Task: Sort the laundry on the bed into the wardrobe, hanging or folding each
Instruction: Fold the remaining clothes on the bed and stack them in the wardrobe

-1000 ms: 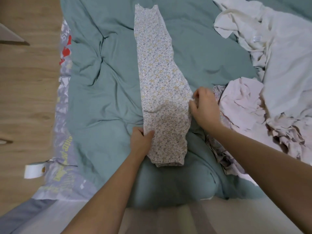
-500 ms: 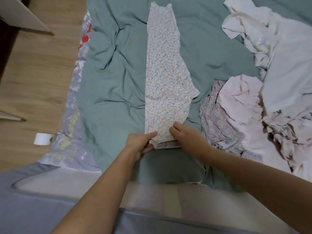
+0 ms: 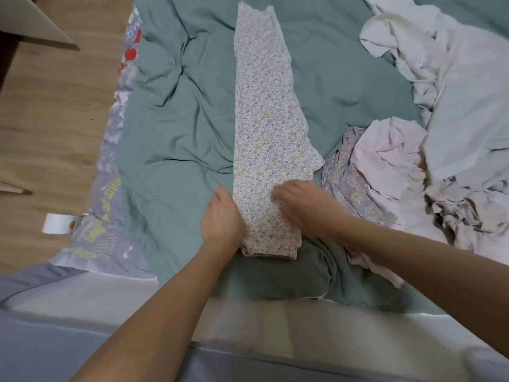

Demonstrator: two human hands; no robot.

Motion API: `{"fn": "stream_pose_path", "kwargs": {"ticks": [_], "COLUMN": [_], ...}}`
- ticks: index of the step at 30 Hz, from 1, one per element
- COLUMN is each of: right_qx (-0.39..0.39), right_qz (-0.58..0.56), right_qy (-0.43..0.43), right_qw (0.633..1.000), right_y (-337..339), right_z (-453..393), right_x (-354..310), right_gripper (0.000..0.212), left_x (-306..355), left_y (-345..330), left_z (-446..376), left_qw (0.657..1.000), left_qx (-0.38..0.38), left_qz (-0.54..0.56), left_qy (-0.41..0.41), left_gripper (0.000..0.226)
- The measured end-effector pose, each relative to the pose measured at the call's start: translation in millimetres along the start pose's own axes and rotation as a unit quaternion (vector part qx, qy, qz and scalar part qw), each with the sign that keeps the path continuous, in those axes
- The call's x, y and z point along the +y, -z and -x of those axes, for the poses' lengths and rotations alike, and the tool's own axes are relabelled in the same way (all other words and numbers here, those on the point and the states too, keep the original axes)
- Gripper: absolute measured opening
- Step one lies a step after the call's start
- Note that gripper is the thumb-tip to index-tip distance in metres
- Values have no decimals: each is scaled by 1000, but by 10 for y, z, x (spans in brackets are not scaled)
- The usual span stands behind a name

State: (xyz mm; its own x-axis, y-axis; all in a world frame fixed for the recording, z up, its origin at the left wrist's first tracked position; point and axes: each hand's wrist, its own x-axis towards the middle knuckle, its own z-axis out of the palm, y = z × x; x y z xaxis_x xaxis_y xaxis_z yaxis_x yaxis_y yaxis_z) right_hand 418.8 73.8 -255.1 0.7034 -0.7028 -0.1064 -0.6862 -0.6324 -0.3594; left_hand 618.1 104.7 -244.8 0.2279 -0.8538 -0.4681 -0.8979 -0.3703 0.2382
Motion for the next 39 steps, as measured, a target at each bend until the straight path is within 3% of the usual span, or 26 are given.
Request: {"fn": "stream_pose_path", "kwargs": {"ticks": [2, 3, 7, 10, 12, 16, 21, 23, 25, 27, 29, 31, 33, 35, 36, 39], "right_qx": [-9, -19, -15, -25, -27, 47, 90, 47, 28, 106, 153, 63, -12, 79, 139, 166], "right_qz": [31, 48, 113, 144, 149, 125, 96, 94, 108, 94, 89, 118, 121, 70, 4, -277], "right_qy": [-28, -31, -29, -12, -33, -203, -177, -219, -297, -335, -259, -173, -223, -306, -342, -411], "right_qw": [999, 998, 993, 989, 988, 970, 975, 970, 948, 931, 950, 976, 967, 946, 929, 852], "right_y": [-1, -22, 2, 39, 30, 113, 360, 332, 374, 517, 624, 632, 662, 755, 802, 881], "right_z": [-136, -209, -548, -904, -1112, -1229, -1893, -2099, -2224, -2394, -2611, -2794, -2894, -3031, -3120, -3383], "right_x": [213, 329, 745, 981, 1165, 1491, 1451, 1661, 1900, 2027, 2094, 2243, 2467, 2627, 2672, 2679], "right_gripper": [54, 55, 57, 59, 62, 67, 60, 64, 62, 58, 58, 64, 59, 44, 39, 43], "left_x": [86, 127, 265, 338, 303, 71, 632, 747, 727, 771, 896, 974, 1016, 1087, 1162, 1378], "left_y": [-9, -30, -105, -181, -193, -101, 339, 423, 492, 649, 749, 815, 859, 926, 988, 1137], "left_z": [-111, -219, -844, -1386, -1634, -1810, -2363, -2710, -2991, -3229, -3400, -3615, -3855, -4018, -4057, -4197], "left_qw": [985, 975, 966, 932, 928, 963, 922, 922, 939, 949, 911, 870, 905, 959, 964, 933], "left_qx": [125, 149, 145, 119, 102, 120, 181, 125, 98, 142, 200, 172, 101, 123, 145, 64], "left_qz": [-2, 5, -11, -127, -188, -165, -135, -181, -200, -127, -99, -179, -212, -40, 93, 349], "left_qy": [-122, -165, -215, -319, -305, -179, -316, -317, -262, -253, -346, -425, -356, -252, -200, -65], "left_gripper": [34, 36, 47, 53, 63, 71, 61, 61, 59, 57, 56, 57, 56, 52, 47, 46]}}
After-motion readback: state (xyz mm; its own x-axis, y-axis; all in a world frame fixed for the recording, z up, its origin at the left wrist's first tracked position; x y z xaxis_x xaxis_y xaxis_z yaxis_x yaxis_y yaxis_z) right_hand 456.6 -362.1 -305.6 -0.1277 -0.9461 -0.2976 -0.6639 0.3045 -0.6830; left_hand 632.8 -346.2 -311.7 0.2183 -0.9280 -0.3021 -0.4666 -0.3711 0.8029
